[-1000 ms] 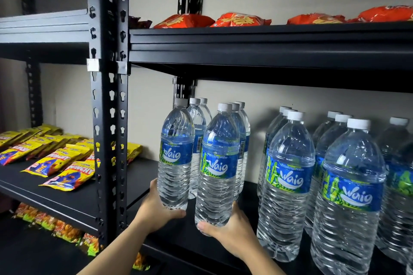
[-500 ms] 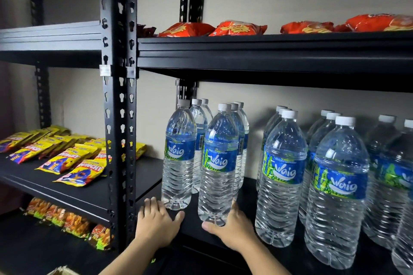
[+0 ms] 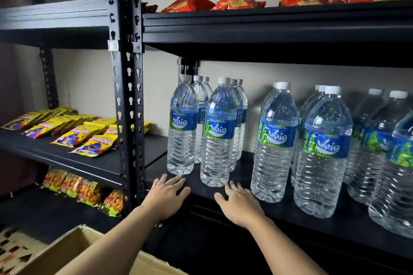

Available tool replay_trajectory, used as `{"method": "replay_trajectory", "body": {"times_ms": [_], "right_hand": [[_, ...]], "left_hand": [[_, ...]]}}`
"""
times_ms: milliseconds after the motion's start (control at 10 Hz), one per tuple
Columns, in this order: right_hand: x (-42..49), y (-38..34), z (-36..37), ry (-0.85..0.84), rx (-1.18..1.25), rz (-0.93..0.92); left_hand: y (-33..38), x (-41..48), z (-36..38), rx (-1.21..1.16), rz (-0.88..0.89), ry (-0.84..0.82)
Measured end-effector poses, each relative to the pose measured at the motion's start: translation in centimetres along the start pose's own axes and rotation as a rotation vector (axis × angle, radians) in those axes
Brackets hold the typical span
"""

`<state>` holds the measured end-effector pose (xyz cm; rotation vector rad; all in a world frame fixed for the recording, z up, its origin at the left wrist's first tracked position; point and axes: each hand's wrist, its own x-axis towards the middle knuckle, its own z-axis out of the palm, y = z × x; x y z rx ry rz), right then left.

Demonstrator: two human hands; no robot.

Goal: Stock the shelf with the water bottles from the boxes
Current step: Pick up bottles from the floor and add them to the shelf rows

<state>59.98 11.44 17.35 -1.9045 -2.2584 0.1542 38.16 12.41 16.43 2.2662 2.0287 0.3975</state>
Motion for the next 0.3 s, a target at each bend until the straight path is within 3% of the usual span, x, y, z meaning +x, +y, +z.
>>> {"method": "replay_trajectory", "body": {"times_ms": [300], "right_hand": [[-0.5, -0.2, 0.2, -0.006, 0.037, 0.016]], "left_hand": [[2.6, 0.5, -0.2, 0.006, -0.141, -0.190]]}}
